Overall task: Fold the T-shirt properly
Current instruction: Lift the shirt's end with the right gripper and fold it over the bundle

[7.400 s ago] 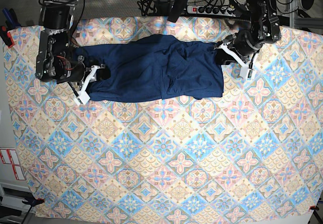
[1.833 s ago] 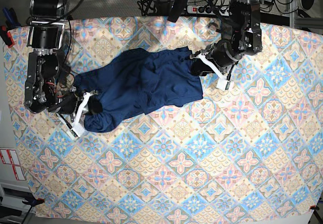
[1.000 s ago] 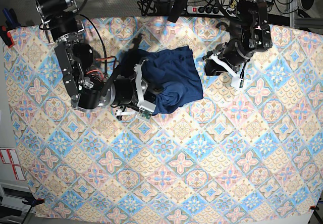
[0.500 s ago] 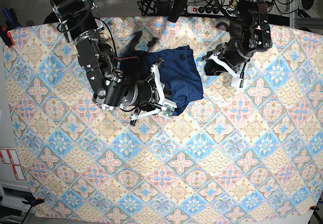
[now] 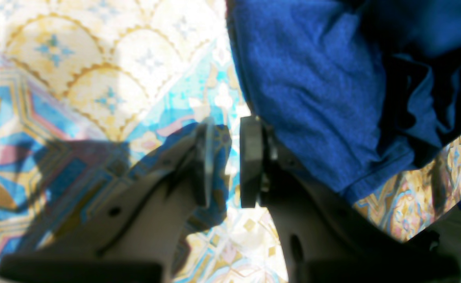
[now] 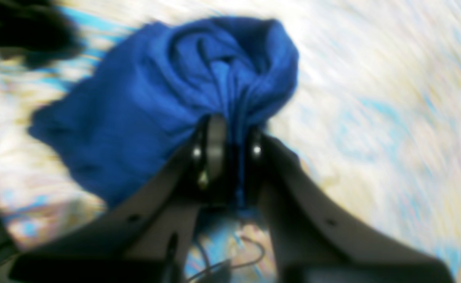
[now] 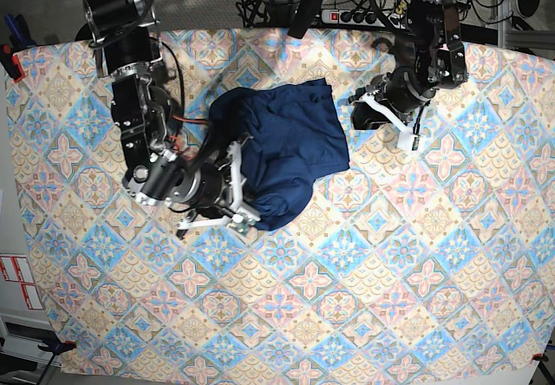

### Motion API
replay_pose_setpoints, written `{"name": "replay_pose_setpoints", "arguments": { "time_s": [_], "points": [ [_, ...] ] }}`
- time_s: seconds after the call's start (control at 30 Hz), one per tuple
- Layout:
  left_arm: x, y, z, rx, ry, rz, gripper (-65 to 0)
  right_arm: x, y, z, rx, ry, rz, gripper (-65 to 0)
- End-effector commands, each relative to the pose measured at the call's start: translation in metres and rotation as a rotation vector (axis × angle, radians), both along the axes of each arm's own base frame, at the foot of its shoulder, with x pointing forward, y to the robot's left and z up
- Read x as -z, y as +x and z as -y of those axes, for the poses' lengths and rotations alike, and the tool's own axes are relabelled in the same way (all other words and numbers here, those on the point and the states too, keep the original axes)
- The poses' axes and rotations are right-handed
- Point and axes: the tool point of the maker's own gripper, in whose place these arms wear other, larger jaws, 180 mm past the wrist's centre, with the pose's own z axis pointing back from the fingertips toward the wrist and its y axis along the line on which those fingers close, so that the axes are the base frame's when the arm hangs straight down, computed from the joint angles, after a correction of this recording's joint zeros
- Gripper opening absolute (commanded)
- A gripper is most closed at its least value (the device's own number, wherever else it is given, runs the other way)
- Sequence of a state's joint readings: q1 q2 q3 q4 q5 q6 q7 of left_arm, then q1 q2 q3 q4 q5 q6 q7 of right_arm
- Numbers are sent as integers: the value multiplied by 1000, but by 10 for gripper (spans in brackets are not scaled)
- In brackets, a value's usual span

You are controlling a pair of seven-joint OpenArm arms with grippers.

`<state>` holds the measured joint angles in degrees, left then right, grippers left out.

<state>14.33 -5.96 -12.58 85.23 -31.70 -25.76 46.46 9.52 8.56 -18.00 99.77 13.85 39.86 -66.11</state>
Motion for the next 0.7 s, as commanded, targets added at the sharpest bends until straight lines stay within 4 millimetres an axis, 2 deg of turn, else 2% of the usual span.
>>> {"name": "replay_pose_setpoints", "arguments": {
  "time_s": [0.0,0.17,0.27,0.43,0.6,0.67],
  "points": [
    [-10,8,-1,-3,-10,43,-541,-19,11,-1,7,39,53,-622],
    [-9,7,0,-4,-12,40,-540,-27,10,-4,-1,48,79,-622],
    [-9,7,0,-4,-13,40,-540,-13,-13,-26,-73,47,39,-622],
    [-9,7,0,-4,-12,40,-540,-7,-41,-73,-215,58,13,-621],
    [-8,4,0,-3,-12,34,-540,-4,-58,-96,-292,64,0,-618],
    [-8,4,0,-4,-11,35,-540,-3,-64,-102,-319,61,-4,-594]
  ]
}}
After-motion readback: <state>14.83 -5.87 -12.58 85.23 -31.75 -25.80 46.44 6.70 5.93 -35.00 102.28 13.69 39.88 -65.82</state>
